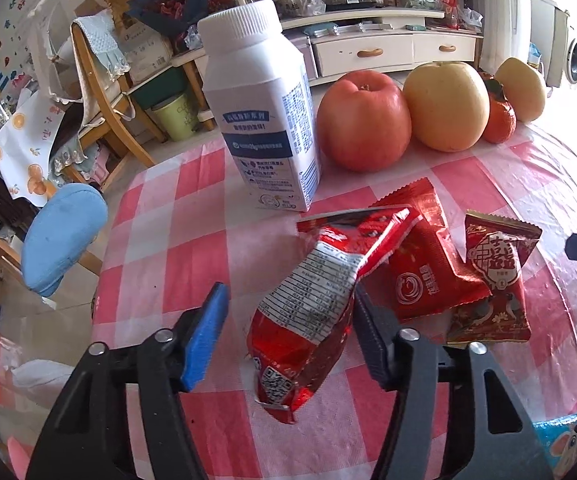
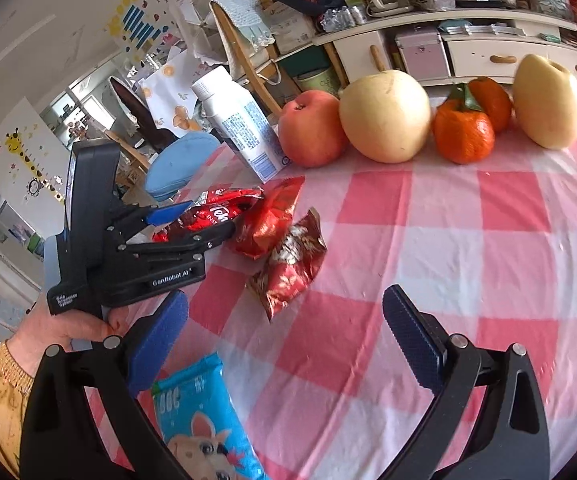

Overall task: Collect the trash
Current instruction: 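Grasp the red snack bag with the left tool while the right tool grasps a small red packet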

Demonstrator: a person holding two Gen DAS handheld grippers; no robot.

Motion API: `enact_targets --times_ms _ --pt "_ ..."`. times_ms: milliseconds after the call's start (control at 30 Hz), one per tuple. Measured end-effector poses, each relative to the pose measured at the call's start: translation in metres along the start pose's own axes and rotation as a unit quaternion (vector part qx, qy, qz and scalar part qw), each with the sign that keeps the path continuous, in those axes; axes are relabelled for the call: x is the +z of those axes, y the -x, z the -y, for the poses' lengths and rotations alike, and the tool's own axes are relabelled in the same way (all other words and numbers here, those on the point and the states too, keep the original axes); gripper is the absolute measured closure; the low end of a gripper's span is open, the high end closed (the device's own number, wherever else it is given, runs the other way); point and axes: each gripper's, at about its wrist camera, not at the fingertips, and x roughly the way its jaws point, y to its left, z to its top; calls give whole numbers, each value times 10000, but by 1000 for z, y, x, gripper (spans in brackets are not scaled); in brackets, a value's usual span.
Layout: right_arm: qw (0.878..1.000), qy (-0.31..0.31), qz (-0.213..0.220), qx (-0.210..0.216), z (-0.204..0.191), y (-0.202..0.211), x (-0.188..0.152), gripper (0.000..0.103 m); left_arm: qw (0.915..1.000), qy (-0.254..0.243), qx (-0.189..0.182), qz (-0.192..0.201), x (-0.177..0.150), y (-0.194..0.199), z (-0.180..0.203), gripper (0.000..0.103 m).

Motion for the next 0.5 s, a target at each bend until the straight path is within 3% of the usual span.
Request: enact_targets --times_ms 200,500 --pt "9998 161 -105 0 -5 -21 11 5 9999 70 -126 -56 -5 -5 -2 56" --pt "9996 215 -189 -83 -1 -40 21 6 9999 56 -109 -10 -7 -4 0 63"
